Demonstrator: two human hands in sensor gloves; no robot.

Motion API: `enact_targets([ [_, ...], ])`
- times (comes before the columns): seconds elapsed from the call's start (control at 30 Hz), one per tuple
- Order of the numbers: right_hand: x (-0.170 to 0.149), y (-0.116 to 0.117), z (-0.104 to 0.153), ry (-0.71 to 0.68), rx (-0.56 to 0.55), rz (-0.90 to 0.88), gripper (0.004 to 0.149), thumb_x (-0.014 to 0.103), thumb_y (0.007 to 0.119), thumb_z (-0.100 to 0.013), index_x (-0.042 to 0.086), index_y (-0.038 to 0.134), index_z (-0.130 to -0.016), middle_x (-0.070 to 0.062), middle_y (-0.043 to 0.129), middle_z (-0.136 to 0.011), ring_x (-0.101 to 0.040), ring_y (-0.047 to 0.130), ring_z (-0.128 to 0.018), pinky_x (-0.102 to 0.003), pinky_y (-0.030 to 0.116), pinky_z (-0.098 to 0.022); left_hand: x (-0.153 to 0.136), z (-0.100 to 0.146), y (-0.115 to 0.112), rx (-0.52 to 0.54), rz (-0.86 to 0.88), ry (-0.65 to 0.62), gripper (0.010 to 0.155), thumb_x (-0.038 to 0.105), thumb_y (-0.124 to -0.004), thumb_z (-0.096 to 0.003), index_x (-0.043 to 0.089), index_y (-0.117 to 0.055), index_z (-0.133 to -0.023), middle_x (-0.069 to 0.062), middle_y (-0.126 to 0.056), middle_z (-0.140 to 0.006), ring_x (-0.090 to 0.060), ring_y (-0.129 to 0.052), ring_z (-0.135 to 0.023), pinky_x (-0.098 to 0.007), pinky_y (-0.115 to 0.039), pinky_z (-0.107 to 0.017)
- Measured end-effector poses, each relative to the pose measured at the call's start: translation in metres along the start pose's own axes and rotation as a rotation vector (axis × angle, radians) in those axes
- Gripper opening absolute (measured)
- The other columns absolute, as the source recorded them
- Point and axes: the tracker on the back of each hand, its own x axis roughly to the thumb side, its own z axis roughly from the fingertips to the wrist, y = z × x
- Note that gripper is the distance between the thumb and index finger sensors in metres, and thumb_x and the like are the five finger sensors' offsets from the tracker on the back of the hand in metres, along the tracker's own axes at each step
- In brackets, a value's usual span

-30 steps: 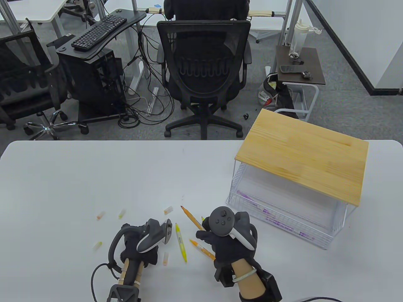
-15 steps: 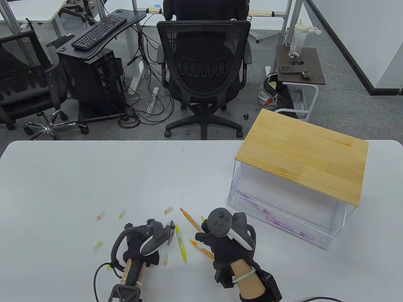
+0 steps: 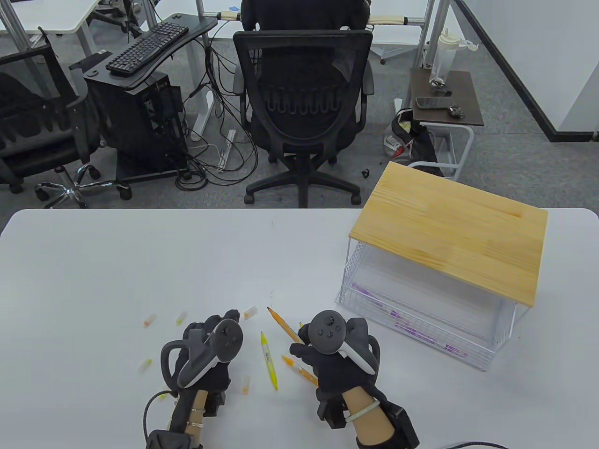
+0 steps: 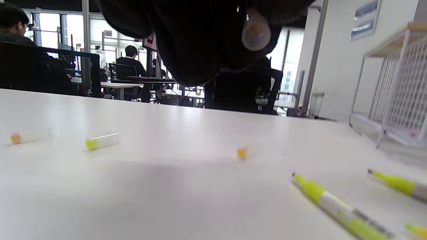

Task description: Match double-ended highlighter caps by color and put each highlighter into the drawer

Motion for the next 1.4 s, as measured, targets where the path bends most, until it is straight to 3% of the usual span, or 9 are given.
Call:
enact_targets([
  [0.17, 0.0, -0.001, 0.001, -0.016, -0.022, -0.008, 0.046, 0.041, 0.074, -0.057, 0.018, 0.07, -0.097, -0.019, 0.076, -0.104, -0.047, 0.08, -0.086, -0.067, 0.056, -0.07, -0.019, 0.006, 0.014, 0.129, 0.151, 0.047, 0.047, 0.036, -0.062, -0.0553, 0.024, -0.074, -0.099, 0.0, -0.09, -0.088, -0.022, -0.096, -0.071, -0.055, -0.066, -0.07],
  [0.4, 0.007, -0.002, 0.008, -0.06, -0.07, 0.002, 0.046, 0.043, 0.075, -0.056, 0.02, 0.071, -0.096, -0.009, 0.086, -0.088, -0.036, 0.089, -0.072, -0.062, 0.062, -0.069, -0.043, 0.013, 0.026, 0.219, 0.369, 0.081, 0.046, 0.038, -0.065, -0.0536, 0.021, -0.08, -0.094, 0.001, -0.096, -0.08, -0.019, -0.1, -0.064, -0.052, -0.07, -0.067],
  [0.57, 0.012, -0.003, 0.013, -0.099, -0.102, 0.015, 0.047, 0.043, 0.074, -0.057, 0.022, 0.067, -0.099, -0.005, 0.085, -0.089, -0.032, 0.088, -0.073, -0.06, 0.062, -0.071, -0.055, 0.017, 0.033, 0.245, 0.477, 0.087, 0.046, 0.039, -0.066, -0.053, 0.018, -0.083, -0.09, 0.001, -0.099, -0.074, -0.018, -0.102, -0.059, -0.051, -0.072, -0.065],
  [0.9, 0.026, -0.003, 0.025, -0.161, -0.169, 0.057, 0.047, 0.045, 0.073, -0.058, 0.032, 0.064, -0.102, 0.003, 0.08, -0.092, -0.027, 0.084, -0.076, -0.057, 0.06, -0.076, -0.06, 0.016, 0.032, 0.216, 0.542, 0.07, 0.045, 0.039, -0.068, -0.0524, 0.015, -0.088, -0.085, 0.001, -0.103, -0.068, -0.018, -0.104, -0.053, -0.049, -0.074, -0.063],
  [1.4, 0.029, 0.002, 0.024, -0.145, -0.184, 0.094, 0.047, 0.046, 0.072, -0.058, 0.033, 0.064, -0.103, 0.004, 0.079, -0.091, -0.026, 0.084, -0.075, -0.058, 0.059, -0.076, -0.037, 0.012, 0.028, 0.138, 0.497, -0.027, 0.045, 0.041, -0.068, -0.0517, 0.017, -0.089, -0.084, 0.002, -0.103, -0.068, -0.017, -0.104, -0.054, -0.049, -0.073, -0.063],
])
